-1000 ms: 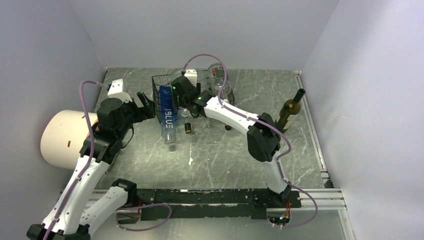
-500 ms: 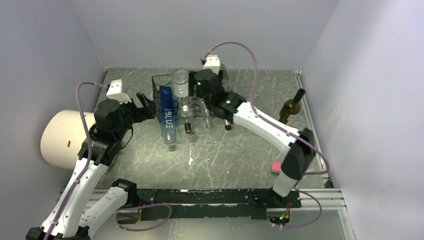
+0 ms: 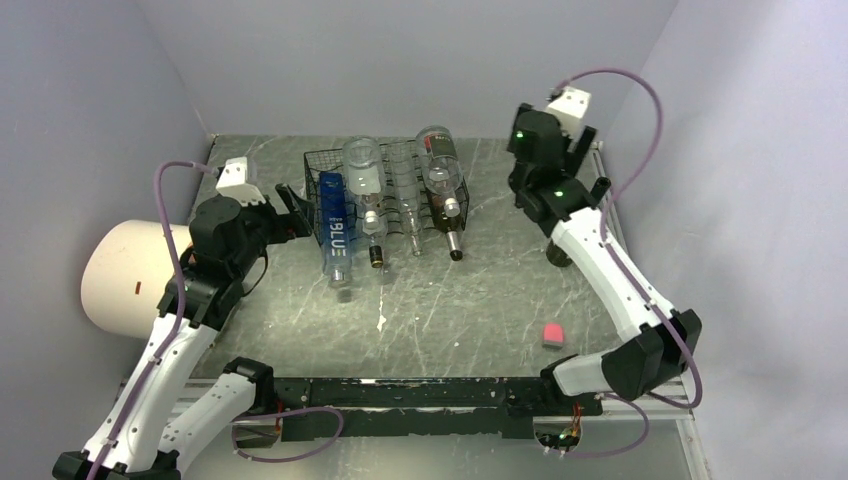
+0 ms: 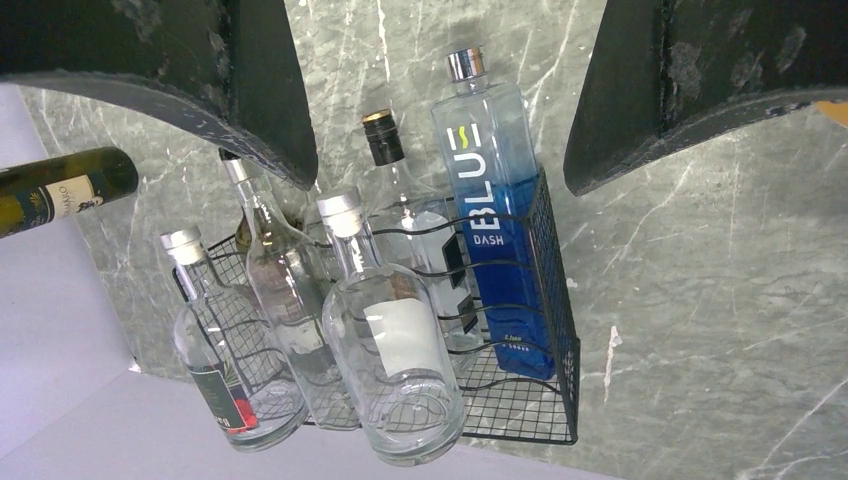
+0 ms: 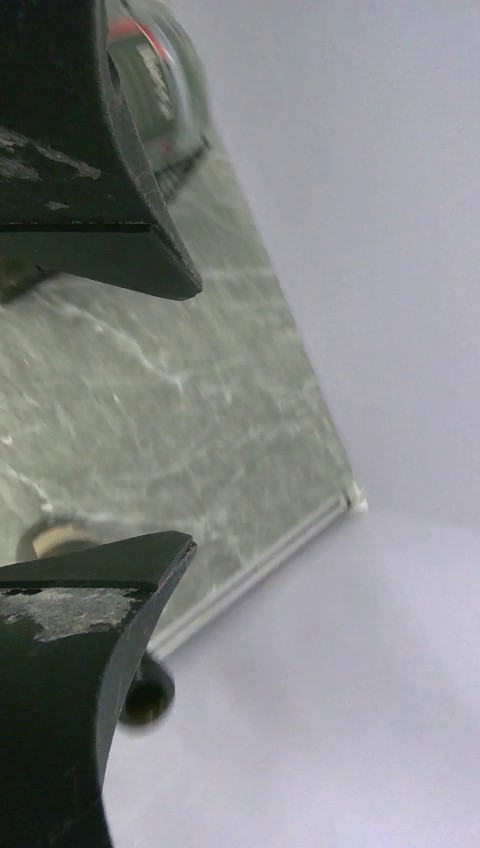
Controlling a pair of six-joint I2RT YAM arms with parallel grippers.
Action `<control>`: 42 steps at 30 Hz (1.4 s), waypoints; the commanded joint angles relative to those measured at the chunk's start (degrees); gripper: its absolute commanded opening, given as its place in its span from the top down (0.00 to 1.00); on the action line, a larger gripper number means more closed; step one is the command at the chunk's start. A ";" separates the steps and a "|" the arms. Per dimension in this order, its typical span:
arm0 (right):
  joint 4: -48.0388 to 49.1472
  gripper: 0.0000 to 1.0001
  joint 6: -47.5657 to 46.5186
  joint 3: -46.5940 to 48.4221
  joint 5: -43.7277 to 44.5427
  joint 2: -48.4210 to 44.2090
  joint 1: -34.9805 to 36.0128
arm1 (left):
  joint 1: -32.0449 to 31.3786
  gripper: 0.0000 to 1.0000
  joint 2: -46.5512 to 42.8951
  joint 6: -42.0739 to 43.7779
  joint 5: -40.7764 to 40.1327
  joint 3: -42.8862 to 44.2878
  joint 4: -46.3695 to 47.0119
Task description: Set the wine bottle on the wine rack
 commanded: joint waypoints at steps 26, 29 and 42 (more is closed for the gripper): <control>-2.94 0.48 10.57 -16.20 -1.30 -6.88 -23.13 | 0.60 0.03 1.43 1.27 3.57 1.27 0.82; -2.65 0.57 9.74 -16.33 -3.44 -6.70 -23.17 | 0.60 0.03 1.23 1.27 3.49 1.56 0.60; -3.49 0.53 11.15 -19.15 -6.02 -7.43 -23.16 | 0.60 0.03 0.99 2.88 5.79 1.34 2.83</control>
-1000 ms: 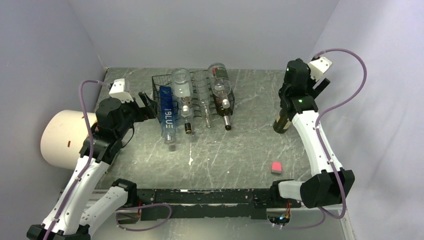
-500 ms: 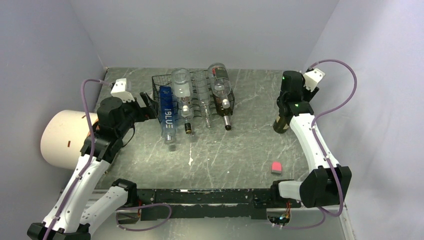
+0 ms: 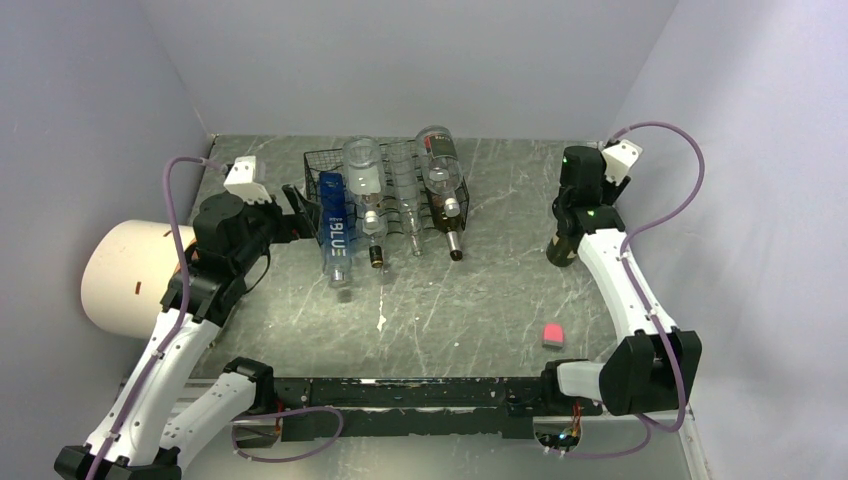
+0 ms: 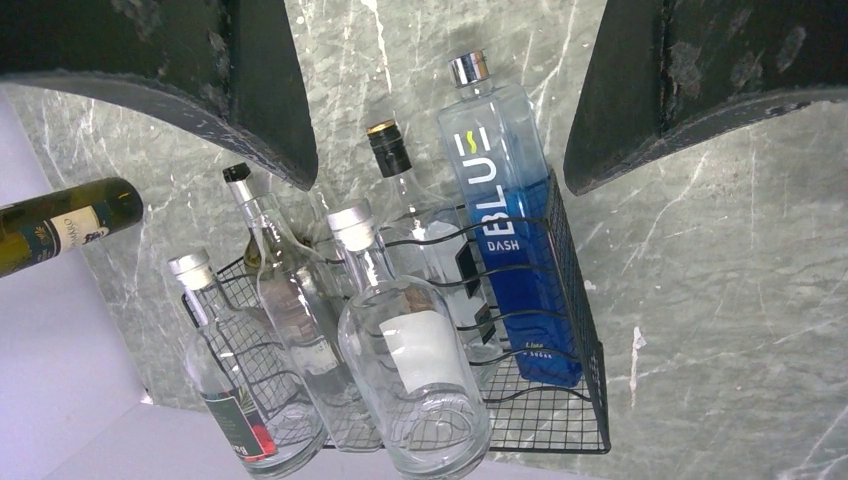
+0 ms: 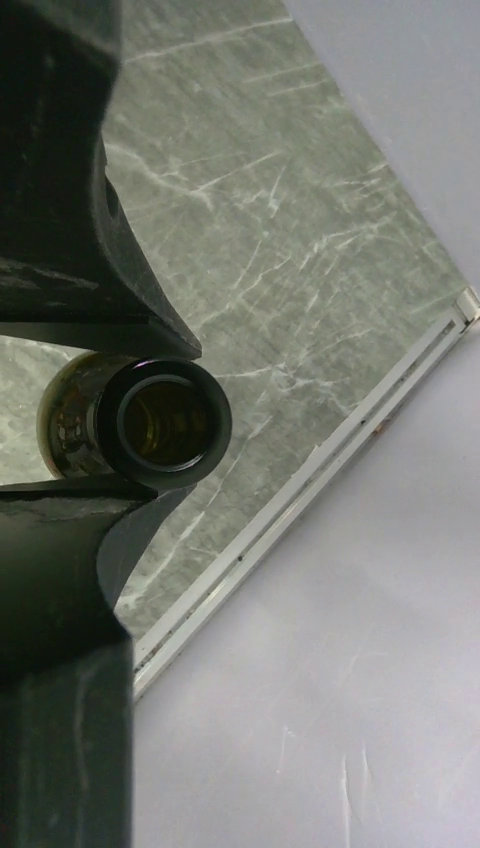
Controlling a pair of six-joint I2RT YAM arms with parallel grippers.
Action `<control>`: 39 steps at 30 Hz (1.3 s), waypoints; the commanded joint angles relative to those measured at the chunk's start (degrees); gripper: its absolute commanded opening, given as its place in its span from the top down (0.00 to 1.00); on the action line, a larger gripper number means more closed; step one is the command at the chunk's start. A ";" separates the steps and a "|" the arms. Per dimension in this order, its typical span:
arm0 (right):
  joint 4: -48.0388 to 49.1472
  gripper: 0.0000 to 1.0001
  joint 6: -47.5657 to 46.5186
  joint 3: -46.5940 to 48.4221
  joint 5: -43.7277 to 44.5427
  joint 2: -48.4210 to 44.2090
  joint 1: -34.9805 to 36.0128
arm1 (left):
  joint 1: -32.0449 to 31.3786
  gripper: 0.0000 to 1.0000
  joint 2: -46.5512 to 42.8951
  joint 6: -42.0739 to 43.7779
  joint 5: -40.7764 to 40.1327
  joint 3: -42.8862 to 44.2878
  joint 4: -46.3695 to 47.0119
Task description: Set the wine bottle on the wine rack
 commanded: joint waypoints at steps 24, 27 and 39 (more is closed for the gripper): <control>1.71 1.00 -15.55 3.83 -29.14 -13.61 6.54 | -1.13 0.03 6.12 -0.50 37.58 0.24 25.17; 0.97 1.00 -19.13 5.07 -27.51 -14.77 11.73 | -3.74 0.03 8.66 -1.82 36.28 1.00 27.06; -7.04 1.00 -19.68 11.95 -44.82 -16.64 16.58 | -14.35 0.03 13.65 2.08 28.32 -0.76 33.44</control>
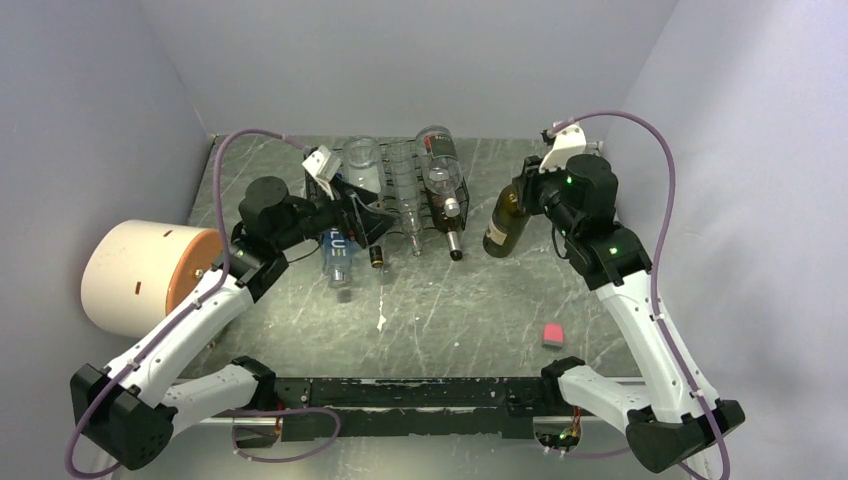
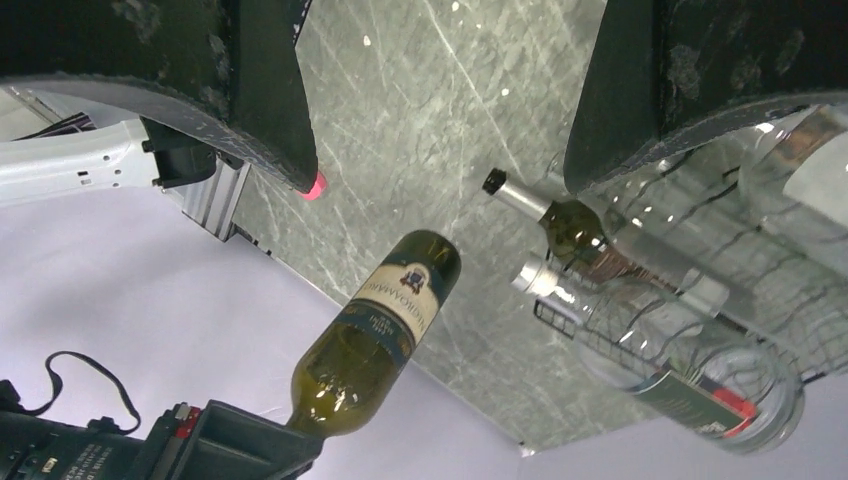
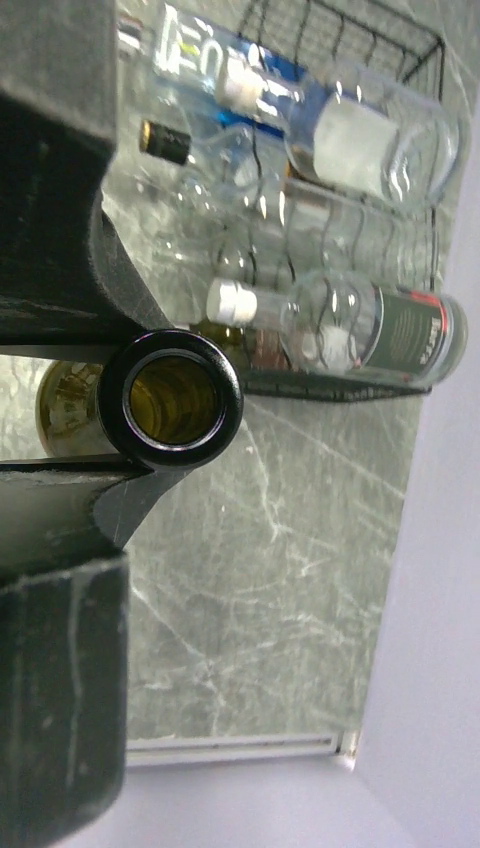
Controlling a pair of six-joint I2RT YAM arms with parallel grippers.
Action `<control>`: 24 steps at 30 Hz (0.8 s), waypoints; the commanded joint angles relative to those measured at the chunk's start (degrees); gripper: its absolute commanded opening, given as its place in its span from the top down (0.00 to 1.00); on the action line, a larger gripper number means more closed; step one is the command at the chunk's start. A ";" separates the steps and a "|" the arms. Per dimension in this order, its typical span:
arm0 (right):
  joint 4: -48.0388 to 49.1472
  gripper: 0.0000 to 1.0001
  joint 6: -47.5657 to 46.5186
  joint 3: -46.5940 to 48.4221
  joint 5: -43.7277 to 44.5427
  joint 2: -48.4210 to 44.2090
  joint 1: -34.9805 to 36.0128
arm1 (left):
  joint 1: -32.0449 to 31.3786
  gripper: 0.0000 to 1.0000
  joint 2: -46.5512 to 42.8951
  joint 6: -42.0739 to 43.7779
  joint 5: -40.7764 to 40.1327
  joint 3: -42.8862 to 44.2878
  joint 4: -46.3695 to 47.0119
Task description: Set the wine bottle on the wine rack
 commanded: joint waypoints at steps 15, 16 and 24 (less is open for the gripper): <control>1.08 1.00 3.55 8.28 -39.51 0.82 1.09 | -11.21 0.03 4.77 12.87 0.56 -6.28 16.11; 2.32 1.00 4.28 7.72 -41.30 1.05 1.09 | -11.76 0.03 4.91 13.60 1.52 -7.35 17.60; 12.55 1.00 11.02 3.01 -50.69 2.20 1.09 | -13.66 0.03 8.13 15.87 5.68 -11.47 21.24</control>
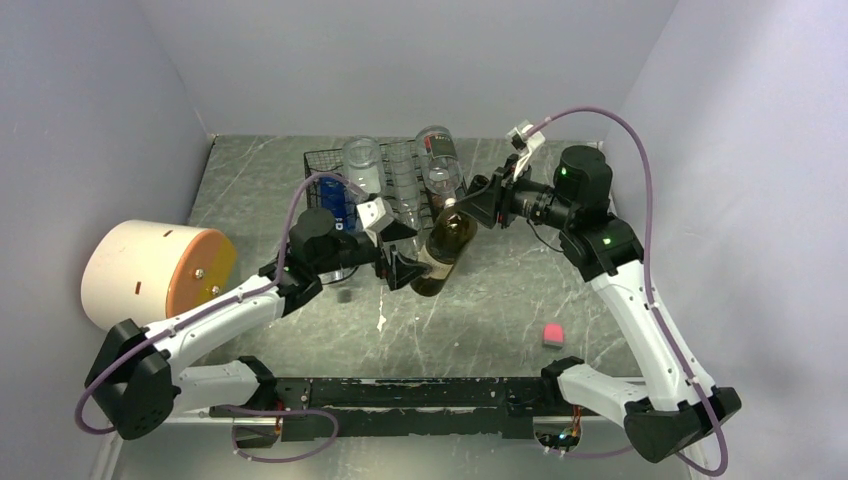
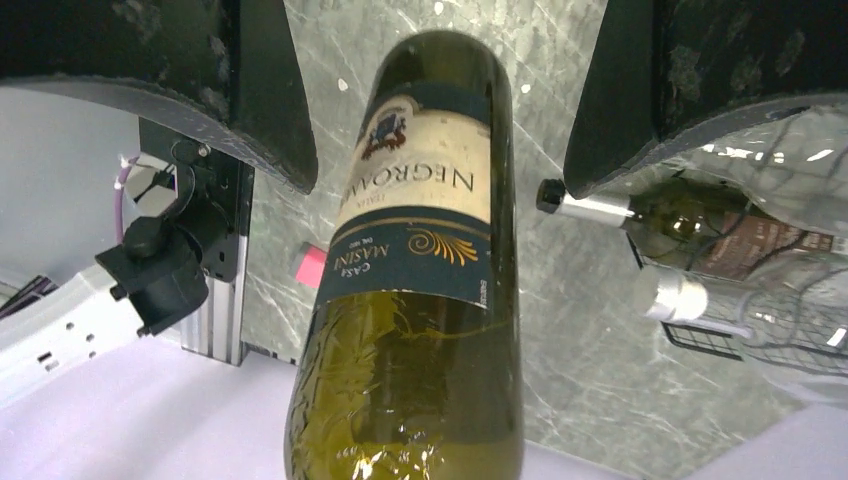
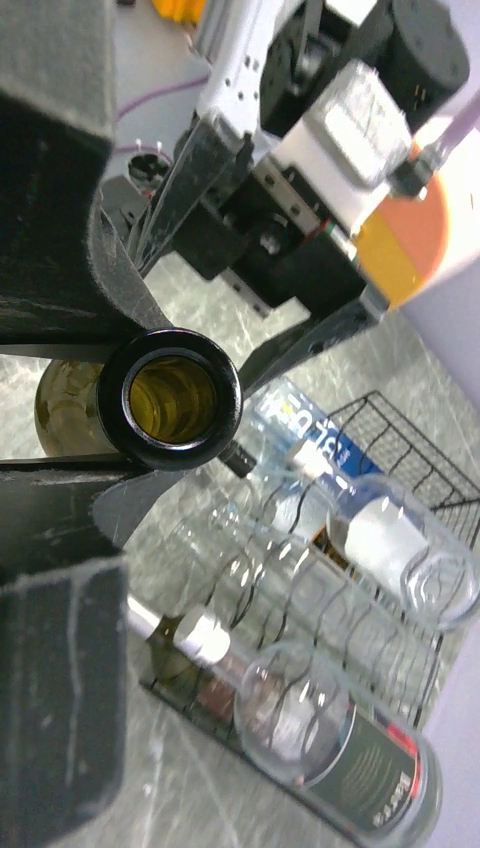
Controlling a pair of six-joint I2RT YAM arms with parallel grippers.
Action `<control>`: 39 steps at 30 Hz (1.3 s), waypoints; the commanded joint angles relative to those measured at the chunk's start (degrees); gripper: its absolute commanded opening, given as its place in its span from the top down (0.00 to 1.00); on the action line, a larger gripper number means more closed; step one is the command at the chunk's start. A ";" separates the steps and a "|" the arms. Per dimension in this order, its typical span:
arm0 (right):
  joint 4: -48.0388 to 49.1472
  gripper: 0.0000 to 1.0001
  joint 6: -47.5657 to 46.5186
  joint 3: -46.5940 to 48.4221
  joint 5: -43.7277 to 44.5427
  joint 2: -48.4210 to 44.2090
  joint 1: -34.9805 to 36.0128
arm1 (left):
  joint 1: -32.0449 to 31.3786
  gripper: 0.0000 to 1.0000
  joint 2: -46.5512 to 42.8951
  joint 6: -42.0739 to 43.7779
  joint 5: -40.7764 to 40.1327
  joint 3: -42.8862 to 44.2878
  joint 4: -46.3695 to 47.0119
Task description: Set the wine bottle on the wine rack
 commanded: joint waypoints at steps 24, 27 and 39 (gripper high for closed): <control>22.32 0.81 11.44 -5.71 -17.17 0.39 0.39 | -1.17 0.93 2.34 5.45 -1.40 0.43 7.93; 18.48 0.43 8.98 -4.22 -14.76 -0.04 0.43 | -1.18 0.93 1.21 11.85 -4.02 1.97 6.72; 12.09 0.19 5.45 1.80 -2.04 -4.83 0.43 | -1.17 0.93 -3.15 51.52 -14.17 4.52 12.01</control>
